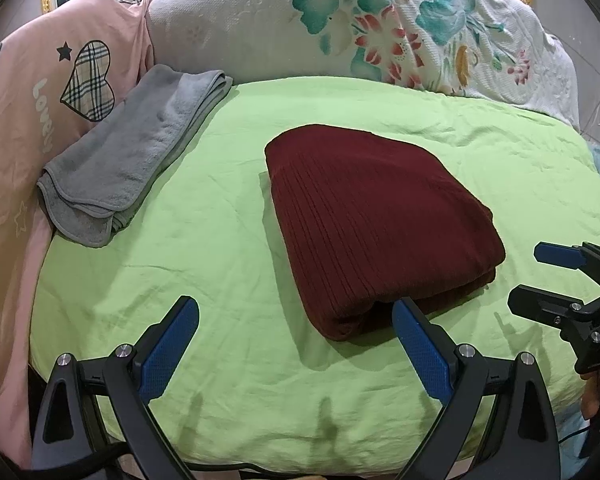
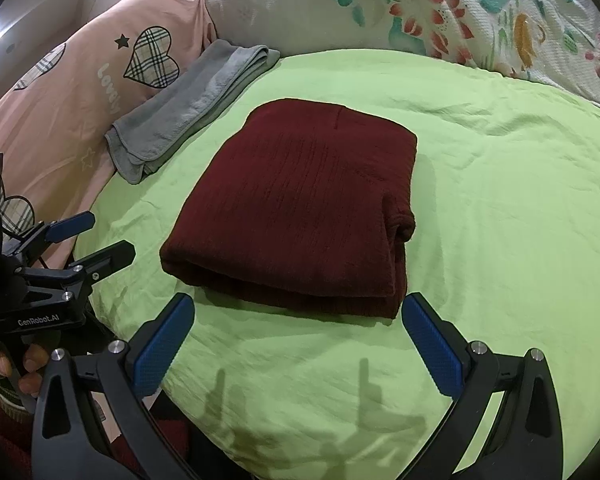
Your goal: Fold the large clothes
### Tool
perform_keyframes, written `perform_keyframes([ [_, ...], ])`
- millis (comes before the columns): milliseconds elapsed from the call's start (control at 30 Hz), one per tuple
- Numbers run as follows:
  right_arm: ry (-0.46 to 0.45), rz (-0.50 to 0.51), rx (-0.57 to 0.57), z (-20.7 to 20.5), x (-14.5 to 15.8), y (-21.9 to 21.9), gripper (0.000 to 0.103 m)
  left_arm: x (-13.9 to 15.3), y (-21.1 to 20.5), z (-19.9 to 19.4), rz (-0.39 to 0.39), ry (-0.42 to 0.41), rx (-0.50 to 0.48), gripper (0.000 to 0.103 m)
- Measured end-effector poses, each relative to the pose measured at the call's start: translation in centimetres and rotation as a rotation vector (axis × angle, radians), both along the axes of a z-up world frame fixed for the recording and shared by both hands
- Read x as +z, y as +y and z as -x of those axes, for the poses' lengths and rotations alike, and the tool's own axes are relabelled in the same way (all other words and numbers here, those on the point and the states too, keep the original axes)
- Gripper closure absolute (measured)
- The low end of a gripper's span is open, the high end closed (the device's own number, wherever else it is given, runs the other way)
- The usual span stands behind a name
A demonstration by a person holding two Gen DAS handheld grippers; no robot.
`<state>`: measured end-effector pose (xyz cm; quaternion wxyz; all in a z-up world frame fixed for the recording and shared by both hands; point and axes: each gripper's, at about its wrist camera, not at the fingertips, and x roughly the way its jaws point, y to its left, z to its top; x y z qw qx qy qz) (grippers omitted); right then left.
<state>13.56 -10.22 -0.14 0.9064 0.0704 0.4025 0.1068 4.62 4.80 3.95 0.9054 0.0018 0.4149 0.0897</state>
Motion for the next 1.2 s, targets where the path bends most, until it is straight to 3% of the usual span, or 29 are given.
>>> perform_keyframes([
  [1200, 0.004, 0.003, 0.013, -0.30, 0.05, 0.50, 0.000, 0.49, -0.03, 0.13, 0.006, -0.006, 0.022, 0.005],
])
